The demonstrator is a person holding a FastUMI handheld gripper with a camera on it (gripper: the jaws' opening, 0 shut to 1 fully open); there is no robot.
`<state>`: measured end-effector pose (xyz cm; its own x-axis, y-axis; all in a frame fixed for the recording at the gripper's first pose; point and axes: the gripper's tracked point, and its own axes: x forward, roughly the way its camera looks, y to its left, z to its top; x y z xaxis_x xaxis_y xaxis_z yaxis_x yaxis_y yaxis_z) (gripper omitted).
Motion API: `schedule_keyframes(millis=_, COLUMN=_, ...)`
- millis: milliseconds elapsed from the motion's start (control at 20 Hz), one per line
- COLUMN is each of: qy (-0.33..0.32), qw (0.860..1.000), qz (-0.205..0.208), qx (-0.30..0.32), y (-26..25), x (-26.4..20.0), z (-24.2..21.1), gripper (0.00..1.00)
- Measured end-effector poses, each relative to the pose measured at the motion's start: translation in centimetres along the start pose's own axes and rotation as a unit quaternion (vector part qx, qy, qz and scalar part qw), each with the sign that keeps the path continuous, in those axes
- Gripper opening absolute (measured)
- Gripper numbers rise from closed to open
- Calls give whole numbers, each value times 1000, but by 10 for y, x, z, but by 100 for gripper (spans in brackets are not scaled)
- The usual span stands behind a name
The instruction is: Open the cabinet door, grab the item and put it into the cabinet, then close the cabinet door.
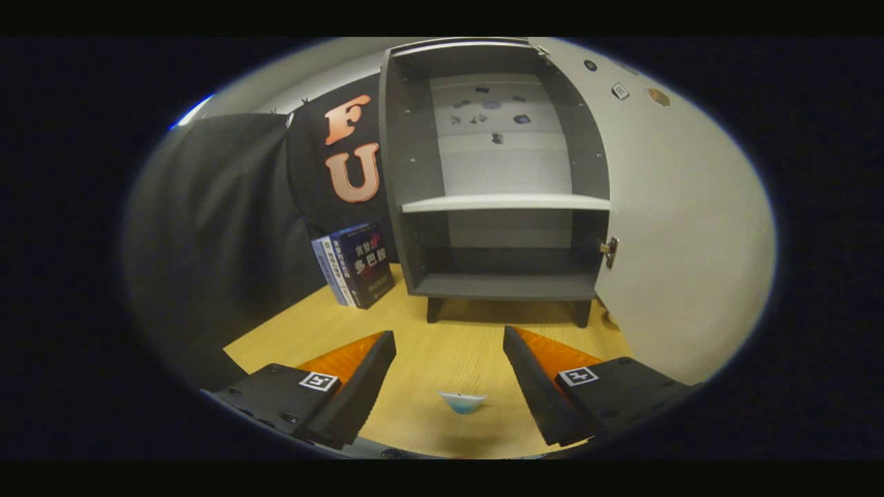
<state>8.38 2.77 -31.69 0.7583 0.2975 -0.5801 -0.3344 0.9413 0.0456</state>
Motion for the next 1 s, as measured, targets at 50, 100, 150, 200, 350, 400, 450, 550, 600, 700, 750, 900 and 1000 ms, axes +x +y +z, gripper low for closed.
schedule_keyframes(millis=50, qy=17, qw=1000, qz=-7, qx=6, y=-3, x=8, z=-19, gripper=100)
schedule_keyframes(millis=100, qy=35, qw=999, qz=-13, qx=14, y=-5, x=16, z=-36, gripper=100)
schedule_keyframes(millis=150, qy=53, qw=998, qz=-17, qx=25, y=-6, x=23, z=-54, gripper=100)
schedule_keyframes(millis=200, qy=72, qw=996, qz=-20, qx=41, y=-8, x=28, z=-70, gripper=100)
schedule_keyframes(millis=350, qy=108, qw=989, qz=-29, qx=94, y=-14, x=36, z=-106, gripper=97)
schedule_keyframes(millis=400, qy=115, qw=987, qz=-33, qx=106, y=-15, x=37, z=-114, gripper=97)
schedule_keyframes(millis=450, qy=119, qw=986, qz=-33, qx=112, y=-15, x=38, z=-118, gripper=95)
schedule_keyframes(millis=550, qy=115, qw=986, qz=-30, qx=114, y=-14, x=37, z=-116, gripper=82)
schedule_keyframes(millis=600, qy=113, qw=988, qz=-39, qx=103, y=-18, x=35, z=-113, gripper=73)
schedule_keyframes(millis=700, qy=99, qw=991, qz=-42, qx=84, y=-18, x=28, z=-97, gripper=62)
schedule_keyframes(millis=750, qy=85, qw=992, qz=-36, qx=80, y=-15, x=24, z=-80, gripper=61)
schedule_keyframes(millis=900, qy=11, qw=997, qz=-11, qx=69, y=-3, x=13, z=9, gripper=61)
schedule_keyframes(millis=1000, qy=-41, qw=998, qz=1, qx=56, y=4, x=8, z=78, gripper=60)
